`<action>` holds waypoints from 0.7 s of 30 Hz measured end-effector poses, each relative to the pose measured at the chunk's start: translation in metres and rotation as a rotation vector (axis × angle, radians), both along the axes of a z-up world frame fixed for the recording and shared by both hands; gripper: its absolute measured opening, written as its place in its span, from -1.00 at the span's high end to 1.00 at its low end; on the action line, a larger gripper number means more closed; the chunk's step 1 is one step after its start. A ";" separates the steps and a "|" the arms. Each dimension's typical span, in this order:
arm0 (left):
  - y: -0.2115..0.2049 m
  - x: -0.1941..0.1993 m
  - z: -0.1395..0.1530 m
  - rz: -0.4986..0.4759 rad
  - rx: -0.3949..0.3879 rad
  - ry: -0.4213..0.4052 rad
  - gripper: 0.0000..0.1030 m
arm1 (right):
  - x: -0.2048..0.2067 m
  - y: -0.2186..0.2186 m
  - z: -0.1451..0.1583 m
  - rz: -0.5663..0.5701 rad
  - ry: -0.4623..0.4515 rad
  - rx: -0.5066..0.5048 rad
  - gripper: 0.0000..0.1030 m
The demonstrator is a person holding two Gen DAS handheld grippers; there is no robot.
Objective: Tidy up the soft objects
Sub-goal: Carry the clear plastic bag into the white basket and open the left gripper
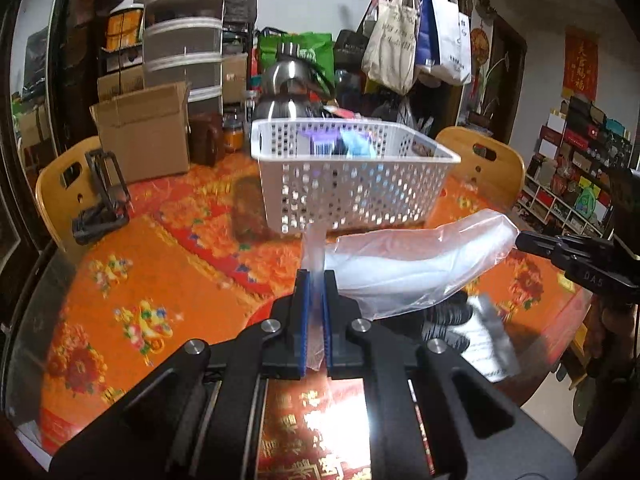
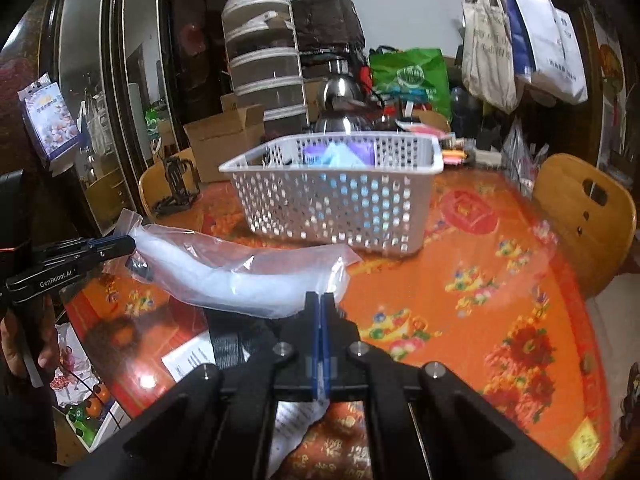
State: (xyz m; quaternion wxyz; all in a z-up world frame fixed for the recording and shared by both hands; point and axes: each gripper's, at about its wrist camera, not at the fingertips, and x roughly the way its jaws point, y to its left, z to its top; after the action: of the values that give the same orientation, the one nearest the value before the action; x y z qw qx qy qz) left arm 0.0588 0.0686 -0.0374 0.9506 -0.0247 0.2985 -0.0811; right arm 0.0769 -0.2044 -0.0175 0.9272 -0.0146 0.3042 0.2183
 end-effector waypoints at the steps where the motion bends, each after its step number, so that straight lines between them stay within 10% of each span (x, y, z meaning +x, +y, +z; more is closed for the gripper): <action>1: 0.001 0.001 0.005 0.000 -0.002 -0.009 0.90 | 0.001 0.000 0.005 -0.001 -0.010 -0.005 1.00; 11: 0.002 0.043 0.078 -0.001 -0.029 -0.071 0.91 | 0.040 0.002 0.077 -0.011 -0.105 -0.034 1.00; 21: -0.004 0.164 0.159 0.037 -0.040 -0.070 0.90 | 0.148 0.004 0.124 -0.081 -0.081 -0.079 1.00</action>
State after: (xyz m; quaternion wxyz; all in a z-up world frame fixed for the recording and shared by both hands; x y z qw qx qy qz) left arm 0.2231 0.0643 0.1213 0.9612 -0.0462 0.2628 -0.0701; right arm 0.2253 -0.2008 0.1069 0.9455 -0.0476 0.2751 0.1676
